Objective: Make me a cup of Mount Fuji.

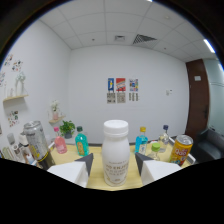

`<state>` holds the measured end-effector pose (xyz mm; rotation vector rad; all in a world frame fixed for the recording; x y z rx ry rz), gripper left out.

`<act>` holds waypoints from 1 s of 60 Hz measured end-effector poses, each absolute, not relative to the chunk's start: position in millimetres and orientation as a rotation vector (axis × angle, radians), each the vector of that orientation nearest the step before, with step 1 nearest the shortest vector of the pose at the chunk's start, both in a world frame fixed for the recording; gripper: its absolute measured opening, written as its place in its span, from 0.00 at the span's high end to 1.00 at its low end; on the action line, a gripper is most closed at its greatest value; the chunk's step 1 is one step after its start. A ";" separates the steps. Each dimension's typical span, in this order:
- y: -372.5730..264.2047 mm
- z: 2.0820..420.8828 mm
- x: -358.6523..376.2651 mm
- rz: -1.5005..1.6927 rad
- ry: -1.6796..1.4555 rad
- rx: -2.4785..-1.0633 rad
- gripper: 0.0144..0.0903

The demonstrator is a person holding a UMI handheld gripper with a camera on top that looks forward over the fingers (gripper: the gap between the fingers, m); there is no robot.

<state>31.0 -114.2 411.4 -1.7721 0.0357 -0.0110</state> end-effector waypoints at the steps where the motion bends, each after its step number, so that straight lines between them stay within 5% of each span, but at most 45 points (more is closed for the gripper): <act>1: -110.7 410.0 32.1 -0.015 0.038 -1.769 0.19; 11: -88.8 385.5 35.4 -0.001 0.059 -1.807 0.51; 24: -98.4 393.1 32.5 0.031 0.057 -1.800 0.54; 42: -168.9 457.7 44.0 0.115 0.019 -1.636 0.55; 51: -200.5 402.3 73.4 0.075 0.030 -1.679 0.55; 60: -216.8 300.0 103.8 0.058 0.079 -1.797 0.55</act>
